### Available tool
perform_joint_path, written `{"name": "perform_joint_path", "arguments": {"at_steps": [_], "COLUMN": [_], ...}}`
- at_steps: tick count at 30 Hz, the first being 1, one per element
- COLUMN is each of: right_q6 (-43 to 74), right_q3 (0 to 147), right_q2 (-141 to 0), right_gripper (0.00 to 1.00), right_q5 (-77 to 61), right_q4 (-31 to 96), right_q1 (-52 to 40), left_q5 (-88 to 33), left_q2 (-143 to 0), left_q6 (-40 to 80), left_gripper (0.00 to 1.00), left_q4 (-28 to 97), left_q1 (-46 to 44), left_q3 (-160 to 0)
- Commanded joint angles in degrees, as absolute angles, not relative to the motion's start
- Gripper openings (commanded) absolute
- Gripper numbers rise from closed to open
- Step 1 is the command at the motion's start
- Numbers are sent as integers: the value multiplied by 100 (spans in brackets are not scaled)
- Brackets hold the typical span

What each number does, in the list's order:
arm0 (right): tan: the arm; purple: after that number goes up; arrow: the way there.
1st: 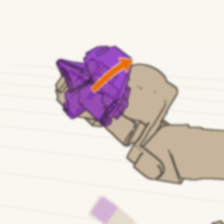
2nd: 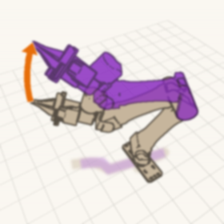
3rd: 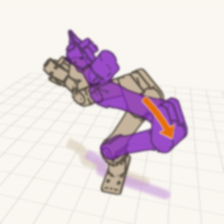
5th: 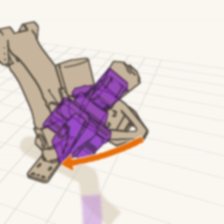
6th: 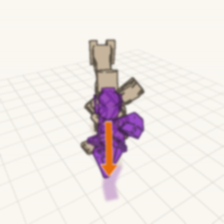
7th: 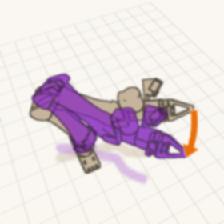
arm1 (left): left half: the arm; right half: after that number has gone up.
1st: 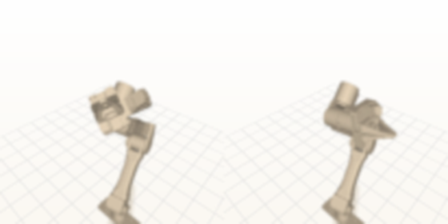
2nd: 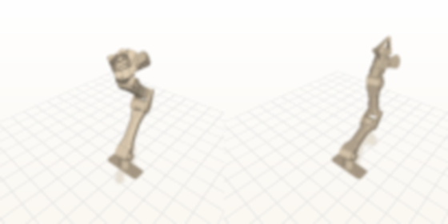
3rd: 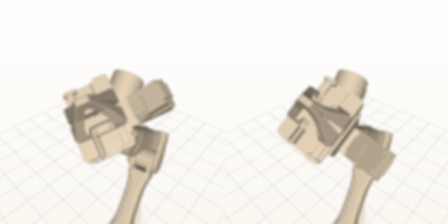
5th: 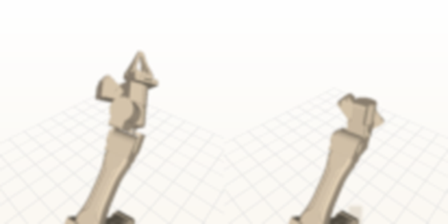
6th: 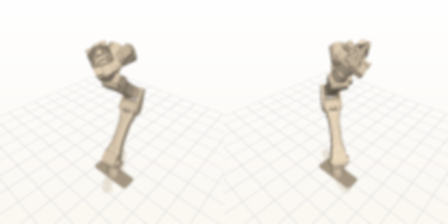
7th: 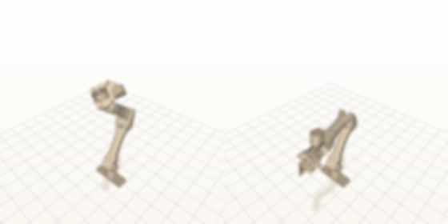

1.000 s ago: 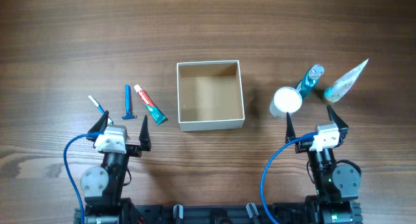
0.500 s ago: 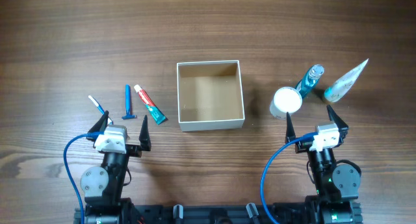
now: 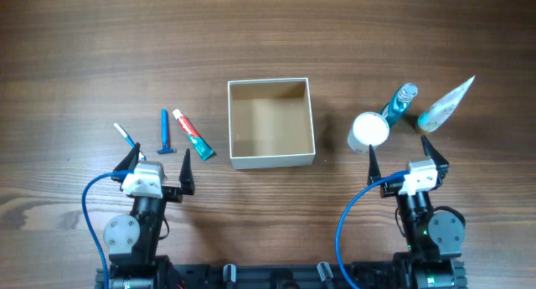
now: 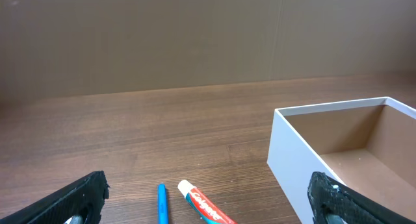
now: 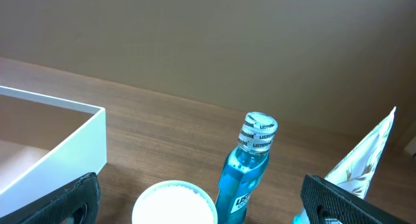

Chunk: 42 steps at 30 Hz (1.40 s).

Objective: Pack container

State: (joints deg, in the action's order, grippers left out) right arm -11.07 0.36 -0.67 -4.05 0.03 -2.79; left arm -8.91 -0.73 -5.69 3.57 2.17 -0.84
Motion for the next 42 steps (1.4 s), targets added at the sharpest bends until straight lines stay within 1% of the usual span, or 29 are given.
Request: {"name": "perform_joint_path", "arguments": {"at_steps": [1,17,19,21,24,27,28,33,36,40,42], "right_q6": [-1186,-1072,-469,386,1179,1306,1306,1304,1304,1306,1306], "right_q3": [32,32,32,32,54,263,366,1354,1981,3201,3848], "right_q2": [-54,-54,-54,-54,-75,-198,-272,-1103,-1730,-2926,-3557], "right_gripper": [100,100,100,100,100,100,100,100,100,100,100], "right_q5": [-392,-530,-545,-543,-633,-746,-760,-757,-760,-781,-779], "right_q4": [-10,-27,-43,-43,-25,143,231,1269,1820,2945,3684], "right_q1": [-250,-257,-255,-255,-255,-255,-255,-255,-255,-255,-255], "left_q5": [-956,-961,-958,-958,-963,-961,-958,-958,-932,-932,-934], "left_q2": [-38,-38,-38,-38,-38,-38,-40,-231,-528,-1400,-2036], "left_q6": [-513,-513,-513,-515,-510,-445,-237,836,956,947,950], "left_gripper": [100,100,100,100,100,100,100,100,100,100,100], "left_q4": [342,340,340,340,338,261,351,1177,1518,1922,2318], "left_q1": [180,180,180,180,176,176,176,176,176,176,176], "left_q3": [-32,-32,-32,-32,-32,-38,-69,-602,-989,-1848,-2432]}}
